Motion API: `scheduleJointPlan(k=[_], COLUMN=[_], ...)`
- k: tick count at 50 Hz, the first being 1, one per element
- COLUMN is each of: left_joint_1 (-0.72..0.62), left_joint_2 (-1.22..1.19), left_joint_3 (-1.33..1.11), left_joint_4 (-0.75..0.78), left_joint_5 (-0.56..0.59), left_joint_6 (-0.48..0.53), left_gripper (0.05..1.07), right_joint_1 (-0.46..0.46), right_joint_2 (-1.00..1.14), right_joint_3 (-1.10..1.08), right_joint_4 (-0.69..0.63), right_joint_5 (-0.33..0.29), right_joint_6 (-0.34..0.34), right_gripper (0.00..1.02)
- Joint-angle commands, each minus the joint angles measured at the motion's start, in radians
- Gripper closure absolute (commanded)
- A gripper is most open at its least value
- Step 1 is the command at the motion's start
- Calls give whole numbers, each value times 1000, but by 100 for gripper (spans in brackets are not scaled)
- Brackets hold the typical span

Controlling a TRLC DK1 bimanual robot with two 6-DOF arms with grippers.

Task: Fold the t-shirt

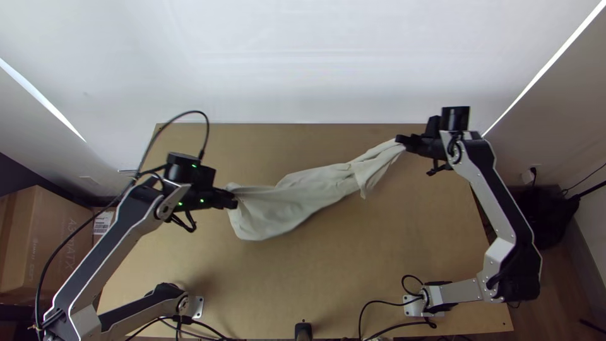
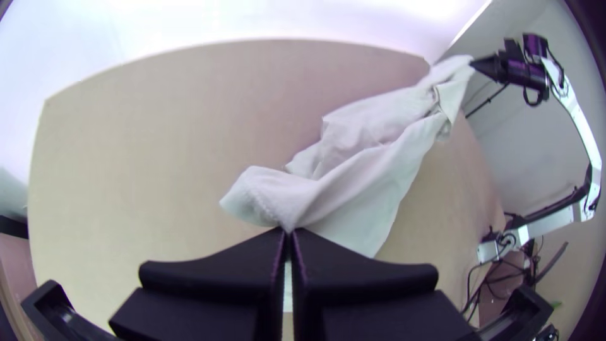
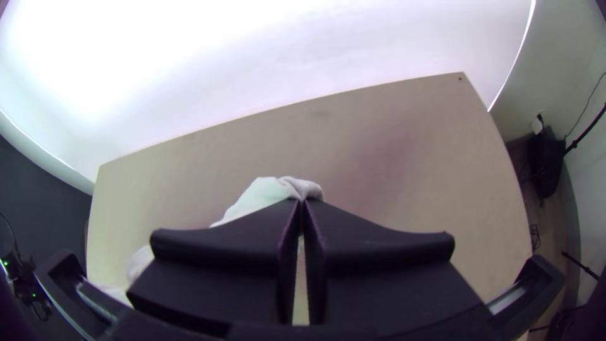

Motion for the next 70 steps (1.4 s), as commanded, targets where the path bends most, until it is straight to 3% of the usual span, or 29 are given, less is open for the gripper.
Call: scheduleJointPlan(k=[1, 9, 22, 26, 37, 46, 54, 70], left_joint_1=[69, 178, 290, 307, 332, 332, 333, 312], left_joint_2=[-27, -21, -1, 1, 2, 15, 24, -171], left_joint_3=[54, 100, 192, 226, 300, 353, 379, 399], left_joint_4=[52, 152, 331, 373, 456, 548, 640, 589], left_joint_5=[-1, -1, -3, -3, -6, -38, -101, -103], left_joint_6=[58, 51, 3, 3, 2, 0, 2, -11], left_gripper=[105, 105, 105, 105, 105, 105, 105, 105], right_joint_1=[-59, -109, -126, -120, -120, -121, -125, -131], right_joint_2=[-74, -140, -190, -213, -266, -264, -249, -459], right_joint_3=[-6, -14, 55, 75, 104, 141, 152, 137], right_joint_4=[4, 4, -27, 33, 360, 579, 647, 656], right_joint_5=[4, 6, 6, 6, 12, 49, 58, 57], right_joint_6=[-59, -120, -121, -123, -85, -72, -71, -37], right_gripper=[100, 100, 100, 100, 100, 100, 100, 100])
